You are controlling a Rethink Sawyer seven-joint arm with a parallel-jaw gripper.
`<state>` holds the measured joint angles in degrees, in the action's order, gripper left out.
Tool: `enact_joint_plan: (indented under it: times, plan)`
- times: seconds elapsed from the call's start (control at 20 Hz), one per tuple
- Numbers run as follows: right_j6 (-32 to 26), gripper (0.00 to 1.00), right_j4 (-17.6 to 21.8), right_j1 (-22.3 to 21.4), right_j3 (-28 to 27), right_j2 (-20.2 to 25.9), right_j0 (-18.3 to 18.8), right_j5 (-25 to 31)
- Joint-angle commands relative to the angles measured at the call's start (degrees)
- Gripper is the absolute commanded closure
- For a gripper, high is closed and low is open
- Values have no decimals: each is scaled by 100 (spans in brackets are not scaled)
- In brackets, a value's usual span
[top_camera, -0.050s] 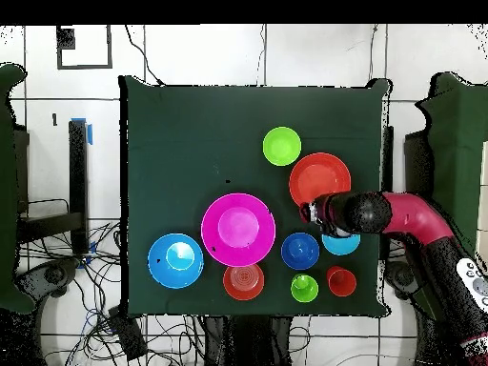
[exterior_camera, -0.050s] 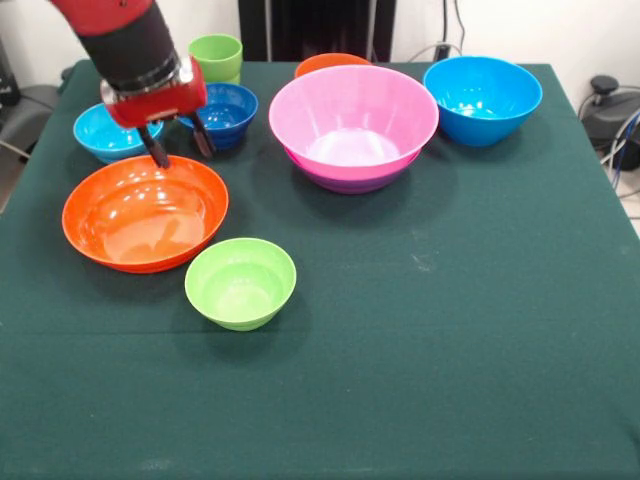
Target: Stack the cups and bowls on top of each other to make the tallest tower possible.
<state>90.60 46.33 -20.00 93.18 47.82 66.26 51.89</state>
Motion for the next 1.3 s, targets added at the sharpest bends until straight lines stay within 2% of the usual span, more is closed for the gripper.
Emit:
enact_joint_plan:
  times: [0.05,0.2,0.4,0.75,1.3]
  plan:
    - [-1223,0,664,518,-590,-528,-415,-223]
    - [-1104,0,976,519,-596,-543,-531,-570]
    - [-907,0,1419,255,-505,-538,-780,-915]
    - [-582,0,1470,155,-495,-637,-1016,-1030]
    - [-546,0,1283,204,-528,-746,-1039,-1021]
